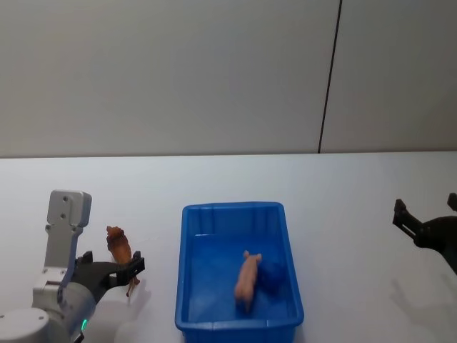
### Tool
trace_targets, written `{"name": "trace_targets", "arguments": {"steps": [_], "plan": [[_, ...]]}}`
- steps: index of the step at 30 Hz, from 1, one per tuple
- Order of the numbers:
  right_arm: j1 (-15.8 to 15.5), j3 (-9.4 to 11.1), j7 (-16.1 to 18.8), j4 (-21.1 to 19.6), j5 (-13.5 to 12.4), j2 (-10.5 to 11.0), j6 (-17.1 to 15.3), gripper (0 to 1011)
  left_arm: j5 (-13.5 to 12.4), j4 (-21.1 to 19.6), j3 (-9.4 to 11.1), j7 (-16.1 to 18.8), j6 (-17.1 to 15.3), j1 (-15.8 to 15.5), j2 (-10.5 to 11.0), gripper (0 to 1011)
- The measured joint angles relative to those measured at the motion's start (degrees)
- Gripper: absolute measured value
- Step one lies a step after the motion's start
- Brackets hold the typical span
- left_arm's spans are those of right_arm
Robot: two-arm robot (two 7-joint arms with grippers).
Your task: Pick up the two dolls from the table and place them into the box.
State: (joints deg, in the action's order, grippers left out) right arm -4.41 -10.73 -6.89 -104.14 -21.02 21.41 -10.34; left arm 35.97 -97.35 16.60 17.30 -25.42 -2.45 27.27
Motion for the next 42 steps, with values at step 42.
{"name": "trace_targets", "arguments": {"steps": [42], "plan": [[-0.11,0.04,-0.17,-0.06,0.01,0.05,0.09,1001,-2.81,16.92,-0.7,-7.48,-3.58,-11.41,-6.15,729]]}}
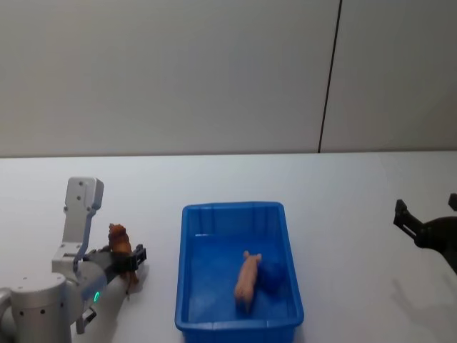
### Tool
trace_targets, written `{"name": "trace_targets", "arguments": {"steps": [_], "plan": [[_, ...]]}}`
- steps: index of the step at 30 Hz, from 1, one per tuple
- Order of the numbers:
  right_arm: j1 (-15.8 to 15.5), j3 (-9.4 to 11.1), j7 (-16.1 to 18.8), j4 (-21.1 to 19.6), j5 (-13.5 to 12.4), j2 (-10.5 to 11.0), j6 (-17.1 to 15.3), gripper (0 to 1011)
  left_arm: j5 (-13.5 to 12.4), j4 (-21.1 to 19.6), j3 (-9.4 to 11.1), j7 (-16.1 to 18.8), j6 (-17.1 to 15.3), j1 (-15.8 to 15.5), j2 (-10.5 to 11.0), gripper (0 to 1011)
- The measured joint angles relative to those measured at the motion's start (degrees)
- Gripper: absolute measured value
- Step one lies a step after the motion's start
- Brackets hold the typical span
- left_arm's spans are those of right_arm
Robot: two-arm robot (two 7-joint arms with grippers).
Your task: Pick up the two dolls from the table and place them into the box.
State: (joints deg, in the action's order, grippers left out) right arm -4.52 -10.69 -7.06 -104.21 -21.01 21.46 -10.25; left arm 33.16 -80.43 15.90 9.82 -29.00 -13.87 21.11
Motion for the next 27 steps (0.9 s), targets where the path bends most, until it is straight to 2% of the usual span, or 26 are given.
{"name": "trace_targets", "arguments": {"steps": [1,4,7,17,27], "plan": [[0.0,0.0,0.0,0.0,0.0,0.0,0.0,1001,-0.02,0.06,0.0,-0.01,-0.03,-0.04,-0.02,674],[0.0,0.0,0.0,0.0,0.0,0.0,0.0,1001,-0.12,0.28,0.02,-0.06,-0.13,-0.21,-0.12,630],[0.0,0.0,0.0,0.0,0.0,0.0,0.0,1001,-0.2,0.37,0.03,-0.14,-0.17,-0.31,-0.18,522],[0.0,0.0,0.0,0.0,0.0,0.0,0.0,1001,-1.51,-1.49,0.08,-0.53,0.79,0.88,0.39,467],[0.0,0.0,0.0,0.0,0.0,0.0,0.0,1001,-3.14,-5.35,-0.04,-1.65,4.56,2.71,1.47,467]]}}
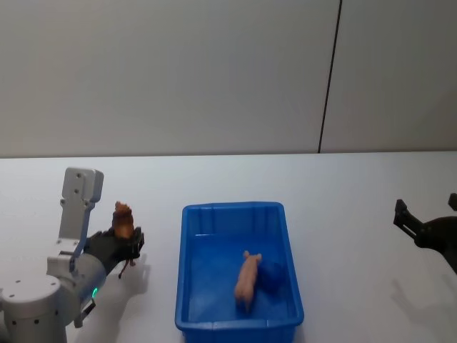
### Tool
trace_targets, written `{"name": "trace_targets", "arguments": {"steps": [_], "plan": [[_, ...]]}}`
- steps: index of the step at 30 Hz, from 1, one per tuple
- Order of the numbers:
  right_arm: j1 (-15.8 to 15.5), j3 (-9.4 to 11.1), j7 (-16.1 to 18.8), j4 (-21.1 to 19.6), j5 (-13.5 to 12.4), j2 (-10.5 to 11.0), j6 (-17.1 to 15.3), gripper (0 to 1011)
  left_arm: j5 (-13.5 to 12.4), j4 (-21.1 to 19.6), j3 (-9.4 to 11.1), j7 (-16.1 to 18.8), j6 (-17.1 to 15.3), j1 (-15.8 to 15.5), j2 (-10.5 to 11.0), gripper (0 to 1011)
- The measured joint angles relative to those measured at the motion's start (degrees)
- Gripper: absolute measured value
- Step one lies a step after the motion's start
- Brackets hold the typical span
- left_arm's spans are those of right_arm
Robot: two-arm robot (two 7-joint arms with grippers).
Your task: Pick up the two dolls from the table and place them into the box.
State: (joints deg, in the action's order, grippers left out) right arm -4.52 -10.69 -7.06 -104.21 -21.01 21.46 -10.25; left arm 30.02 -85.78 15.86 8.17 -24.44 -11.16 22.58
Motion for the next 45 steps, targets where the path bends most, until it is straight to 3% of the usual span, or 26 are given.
{"name": "trace_targets", "arguments": {"steps": [10,22,36,45], "plan": [[0.0,0.0,0.0,0.0,0.0,0.0,0.0,1001,-0.09,-3.98,-0.37,-4.72,4.19,0.49,0.56,467],[0.0,0.0,0.0,0.0,0.0,0.0,0.0,1001,2.22,-6.01,-0.4,-12.25,5.04,-0.66,0.2,467],[0.0,0.0,0.0,0.0,0.0,0.0,0.0,1001,5.54,-4.91,0.47,-23.38,-0.33,-3.8,-1.11,467],[0.0,0.0,0.0,0.0,0.0,0.0,0.0,1001,5.57,-2.56,1.38,-28.42,-4.45,-6.12,-2.12,467]]}}
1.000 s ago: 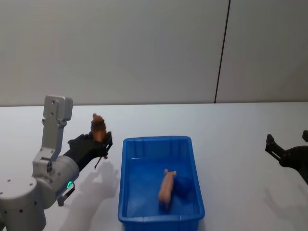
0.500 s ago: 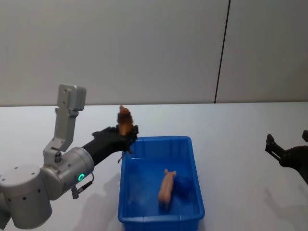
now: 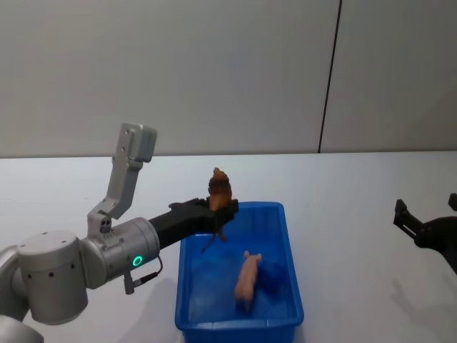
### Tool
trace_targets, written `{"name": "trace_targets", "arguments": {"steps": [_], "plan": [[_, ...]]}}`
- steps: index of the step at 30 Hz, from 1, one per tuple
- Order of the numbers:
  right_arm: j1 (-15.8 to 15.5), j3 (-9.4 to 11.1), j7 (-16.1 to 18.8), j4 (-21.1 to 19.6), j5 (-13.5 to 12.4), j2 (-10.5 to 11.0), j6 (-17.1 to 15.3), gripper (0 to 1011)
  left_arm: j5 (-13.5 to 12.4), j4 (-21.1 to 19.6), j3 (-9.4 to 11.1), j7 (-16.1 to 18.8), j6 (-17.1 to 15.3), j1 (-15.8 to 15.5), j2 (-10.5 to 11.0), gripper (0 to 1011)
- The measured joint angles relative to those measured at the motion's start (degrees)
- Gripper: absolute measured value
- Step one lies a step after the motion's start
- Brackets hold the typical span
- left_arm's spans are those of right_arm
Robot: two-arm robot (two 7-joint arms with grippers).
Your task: Pick up the two dolls from the table and place them into the box.
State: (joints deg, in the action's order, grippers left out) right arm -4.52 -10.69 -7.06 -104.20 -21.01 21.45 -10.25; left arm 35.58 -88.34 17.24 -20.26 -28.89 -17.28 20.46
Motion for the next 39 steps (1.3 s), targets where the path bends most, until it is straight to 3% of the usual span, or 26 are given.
{"name": "trace_targets", "arguments": {"steps": [10,28,39], "plan": [[0.0,0.0,0.0,0.0,0.0,0.0,0.0,1001,-0.55,1.53,0.69,-2.47,-1.76,-1.36,-0.65,468],[0.0,0.0,0.0,0.0,0.0,0.0,0.0,1001,-1.04,2.35,1.07,-3.83,-2.53,-2.13,-0.98,988],[0.0,0.0,0.0,0.0,0.0,0.0,0.0,1001,-2.49,0.66,1.0,-3.55,1.84,-1.73,-0.33,1001]]}}
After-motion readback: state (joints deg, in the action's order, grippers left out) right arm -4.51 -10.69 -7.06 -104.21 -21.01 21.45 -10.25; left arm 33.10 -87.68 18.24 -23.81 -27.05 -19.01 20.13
